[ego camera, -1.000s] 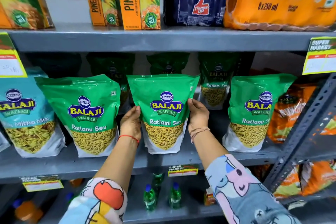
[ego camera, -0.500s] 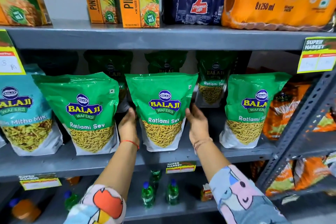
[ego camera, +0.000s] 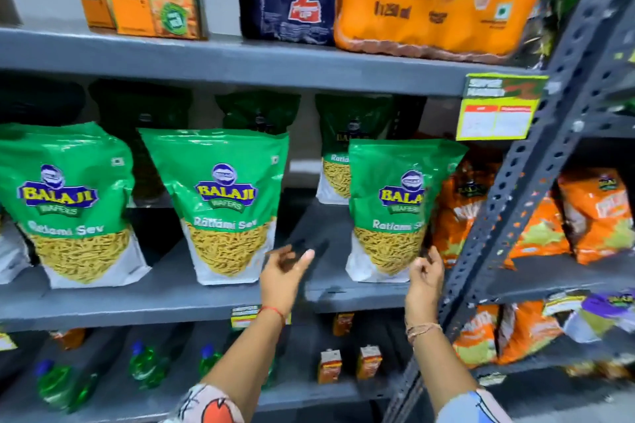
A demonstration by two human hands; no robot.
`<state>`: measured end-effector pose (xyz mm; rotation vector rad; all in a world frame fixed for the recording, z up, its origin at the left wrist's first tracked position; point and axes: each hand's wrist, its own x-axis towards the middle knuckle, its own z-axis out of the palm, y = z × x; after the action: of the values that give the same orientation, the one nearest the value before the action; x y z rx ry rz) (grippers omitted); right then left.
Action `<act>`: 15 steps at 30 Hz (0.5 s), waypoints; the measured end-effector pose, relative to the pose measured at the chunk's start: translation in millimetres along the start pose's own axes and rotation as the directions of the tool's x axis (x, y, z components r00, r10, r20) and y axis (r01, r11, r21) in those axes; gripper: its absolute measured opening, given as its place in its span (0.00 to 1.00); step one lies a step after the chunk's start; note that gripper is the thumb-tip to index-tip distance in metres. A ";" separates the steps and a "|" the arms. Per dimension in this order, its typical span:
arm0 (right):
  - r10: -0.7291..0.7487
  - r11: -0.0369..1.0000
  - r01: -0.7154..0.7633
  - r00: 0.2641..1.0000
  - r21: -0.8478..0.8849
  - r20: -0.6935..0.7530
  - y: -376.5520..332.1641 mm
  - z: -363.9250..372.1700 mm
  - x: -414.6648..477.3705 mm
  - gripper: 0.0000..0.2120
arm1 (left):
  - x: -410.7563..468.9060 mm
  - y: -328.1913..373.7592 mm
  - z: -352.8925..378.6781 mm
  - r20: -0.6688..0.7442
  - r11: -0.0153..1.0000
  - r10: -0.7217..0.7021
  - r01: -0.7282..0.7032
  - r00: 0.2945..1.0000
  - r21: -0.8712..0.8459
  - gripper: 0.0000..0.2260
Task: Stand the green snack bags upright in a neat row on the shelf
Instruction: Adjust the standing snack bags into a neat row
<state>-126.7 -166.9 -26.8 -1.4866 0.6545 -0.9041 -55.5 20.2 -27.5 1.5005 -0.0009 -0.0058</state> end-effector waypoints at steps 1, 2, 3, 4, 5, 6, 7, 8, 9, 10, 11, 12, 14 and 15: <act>0.030 1.000 -0.030 0.998 0.004 0.061 0.8 -3.0 10.8 0.22 | 3.0 -0.9 13.2 0.065 0.999 -0.031 0.032 0.997 -0.002 0.22; 0.062 0.998 -0.064 0.990 0.011 0.124 -0.1 -6.2 19.1 0.23 | 5.8 -2.4 24.4 0.146 0.998 -0.064 0.066 0.987 -0.006 0.28; 0.094 0.994 -0.101 0.979 0.029 0.180 0.2 -10.8 29.9 0.24 | 9.9 -4.9 38.6 0.227 0.996 -0.092 0.095 0.969 0.001 0.35; 0.118 0.990 -0.131 0.966 0.042 0.230 0.3 -14.1 36.5 0.25 | 14.3 -8.7 47.4 0.292 0.994 -0.107 0.103 0.951 0.027 0.43; 0.144 0.985 -0.165 0.950 0.054 0.276 0.6 -17.5 46.3 0.25 | 18.1 -9.1 57.4 0.348 0.993 -0.113 0.091 0.931 0.080 0.52; 0.165 0.979 -0.194 0.932 0.061 0.324 0.8 -18.7 50.6 0.26 | 19.6 -9.2 62.5 0.393 0.988 -0.123 0.074 0.911 0.137 0.56; 0.174 0.975 -0.213 0.913 0.068 0.368 2.2 -19.5 54.6 0.27 | 22.0 -10.2 67.5 0.435 0.982 -0.129 0.054 0.891 0.181 0.56; 0.171 0.975 -0.214 0.899 0.063 0.404 5.7 -20.6 59.8 0.29 | 25.9 -12.1 73.8 0.468 0.976 -0.143 0.047 0.872 0.212 0.55; 0.166 0.979 -0.201 0.881 0.034 0.442 10.6 -21.6 63.4 0.30 | 28.5 -14.6 78.6 0.494 0.971 -0.160 0.046 0.855 0.235 0.54; 0.168 0.982 -0.186 0.864 -0.008 0.475 14.7 -22.6 67.4 0.32 | 30.5 -15.0 84.1 0.511 0.969 -0.171 0.049 0.843 0.243 0.53; 0.181 0.983 -0.175 0.846 -0.059 0.501 16.0 -22.6 69.0 0.33 | 32.1 -17.1 87.4 0.512 0.964 -0.182 0.050 0.839 0.260 0.52; 0.196 0.981 -0.165 0.830 -0.106 0.521 16.5 -22.2 71.3 0.32 | 31.9 -15.8 90.3 0.502 0.962 -0.183 0.048 0.845 0.270 0.50; 0.204 0.977 -0.144 0.827 -0.155 0.524 16.5 -20.8 74.6 0.30 | 32.5 -15.4 94.3 0.461 0.950 -0.187 0.039 0.868 0.311 0.44; 0.189 0.980 -0.127 0.832 -0.153 0.522 16.1 -19.9 74.8 0.30 | 30.9 -14.0 95.4 0.456 0.952 -0.177 0.034 0.872 0.305 0.41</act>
<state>-101.5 -241.7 -30.9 -1.6622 0.4053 -0.2938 -25.0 -76.1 -34.8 1.7560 -0.3329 -0.4887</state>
